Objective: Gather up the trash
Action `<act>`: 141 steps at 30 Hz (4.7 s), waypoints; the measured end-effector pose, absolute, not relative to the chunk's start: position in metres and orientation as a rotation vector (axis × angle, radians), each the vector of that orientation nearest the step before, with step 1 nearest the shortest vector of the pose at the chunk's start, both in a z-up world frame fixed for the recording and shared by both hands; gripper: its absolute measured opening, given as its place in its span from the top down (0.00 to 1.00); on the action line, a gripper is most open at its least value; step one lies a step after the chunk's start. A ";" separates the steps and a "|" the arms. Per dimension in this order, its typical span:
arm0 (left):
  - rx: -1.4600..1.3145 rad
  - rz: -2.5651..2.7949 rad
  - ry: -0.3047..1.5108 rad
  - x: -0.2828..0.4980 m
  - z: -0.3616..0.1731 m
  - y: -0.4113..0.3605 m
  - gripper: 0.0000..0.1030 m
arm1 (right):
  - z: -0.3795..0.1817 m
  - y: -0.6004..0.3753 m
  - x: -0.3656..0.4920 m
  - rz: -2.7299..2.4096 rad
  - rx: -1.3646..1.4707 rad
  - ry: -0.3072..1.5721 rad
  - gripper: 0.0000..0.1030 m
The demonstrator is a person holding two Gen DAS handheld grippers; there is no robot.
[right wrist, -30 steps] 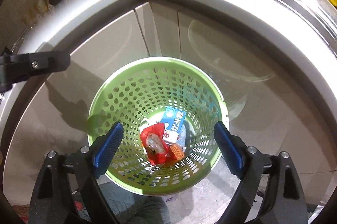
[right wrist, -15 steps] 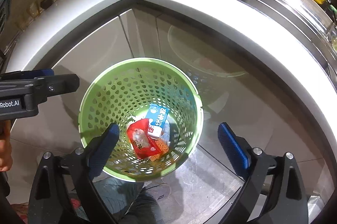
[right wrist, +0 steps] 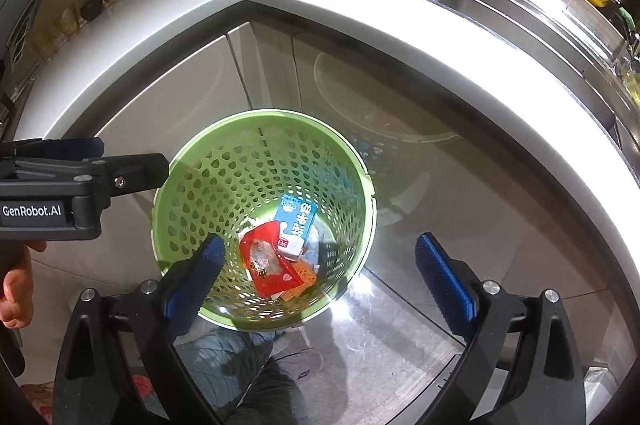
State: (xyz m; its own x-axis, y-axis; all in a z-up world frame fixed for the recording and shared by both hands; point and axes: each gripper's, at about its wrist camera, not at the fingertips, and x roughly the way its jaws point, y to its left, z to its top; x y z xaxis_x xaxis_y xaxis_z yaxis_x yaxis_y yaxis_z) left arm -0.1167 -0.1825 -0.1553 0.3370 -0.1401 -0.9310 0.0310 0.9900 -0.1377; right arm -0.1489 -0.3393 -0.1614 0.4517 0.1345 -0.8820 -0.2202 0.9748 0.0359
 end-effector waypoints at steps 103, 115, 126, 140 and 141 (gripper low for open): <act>-0.054 0.239 0.547 -0.139 0.176 -0.125 0.08 | 0.153 -0.259 -0.132 0.434 -0.111 0.527 0.02; -0.043 0.228 0.535 -0.141 0.178 -0.127 0.08 | 0.154 -0.259 -0.132 0.433 -0.114 0.532 0.02; -0.046 0.206 0.504 -0.141 0.179 -0.126 0.08 | 0.153 -0.258 -0.134 0.439 -0.112 0.535 0.02; -0.069 0.236 0.534 -0.138 0.175 -0.119 0.08 | 0.151 -0.249 -0.133 0.433 -0.118 0.544 0.02; -0.069 0.237 0.535 -0.138 0.175 -0.119 0.08 | 0.151 -0.249 -0.133 0.434 -0.118 0.545 0.02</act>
State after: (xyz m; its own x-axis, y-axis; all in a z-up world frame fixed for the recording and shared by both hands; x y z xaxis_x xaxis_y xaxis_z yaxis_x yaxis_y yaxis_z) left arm -0.1378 -0.1195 0.1748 0.8336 0.2050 -0.5129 -0.2411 0.9705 -0.0039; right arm -0.1330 -0.2488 0.1514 0.7675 0.3680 -0.5249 -0.4296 0.9030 0.0049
